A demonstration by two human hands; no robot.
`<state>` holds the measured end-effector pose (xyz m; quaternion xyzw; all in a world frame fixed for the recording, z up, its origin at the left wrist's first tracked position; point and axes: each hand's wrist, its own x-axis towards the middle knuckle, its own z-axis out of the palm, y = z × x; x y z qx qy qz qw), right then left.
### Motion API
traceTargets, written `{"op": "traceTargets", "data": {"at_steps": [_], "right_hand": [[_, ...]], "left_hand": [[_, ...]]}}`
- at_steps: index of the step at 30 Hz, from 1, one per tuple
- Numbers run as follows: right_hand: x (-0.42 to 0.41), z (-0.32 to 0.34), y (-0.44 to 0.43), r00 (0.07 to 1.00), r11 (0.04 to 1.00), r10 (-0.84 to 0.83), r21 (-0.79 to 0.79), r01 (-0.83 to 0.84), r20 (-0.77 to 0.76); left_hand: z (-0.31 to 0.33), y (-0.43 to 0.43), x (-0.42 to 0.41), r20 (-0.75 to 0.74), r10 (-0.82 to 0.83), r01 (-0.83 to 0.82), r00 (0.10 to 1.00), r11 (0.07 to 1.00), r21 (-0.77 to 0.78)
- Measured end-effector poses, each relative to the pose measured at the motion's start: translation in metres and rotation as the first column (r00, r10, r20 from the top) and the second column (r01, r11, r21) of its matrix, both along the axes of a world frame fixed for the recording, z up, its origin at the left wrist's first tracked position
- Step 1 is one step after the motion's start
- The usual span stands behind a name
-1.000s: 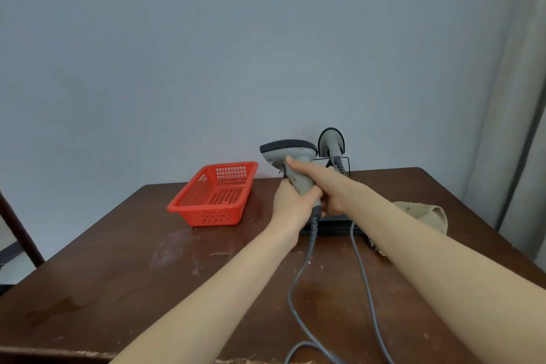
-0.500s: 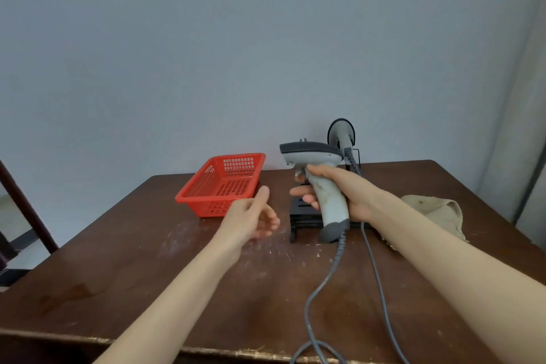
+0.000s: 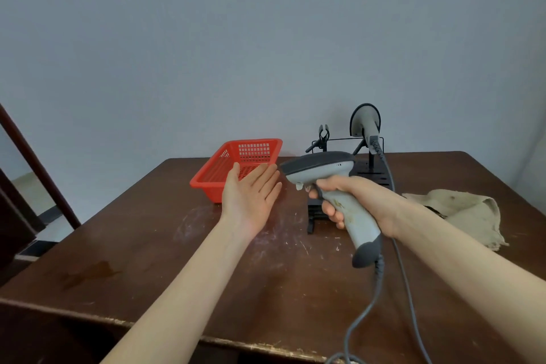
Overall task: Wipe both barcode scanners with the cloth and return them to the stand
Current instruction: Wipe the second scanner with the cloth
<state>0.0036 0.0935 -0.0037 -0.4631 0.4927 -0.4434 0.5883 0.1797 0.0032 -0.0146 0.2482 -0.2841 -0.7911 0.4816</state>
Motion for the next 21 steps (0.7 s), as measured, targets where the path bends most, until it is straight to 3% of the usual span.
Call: {"op": "traceTargets", "data": {"at_steps": [21], "right_hand": [[0.016, -0.006, -0.001, 0.997, 0.999, 0.031, -0.037, -0.034, -0.072]], "left_hand": [[0.003, -0.008, 0.029, 0.015, 0.0, 0.0, 1.0, 1.0, -0.009]]}}
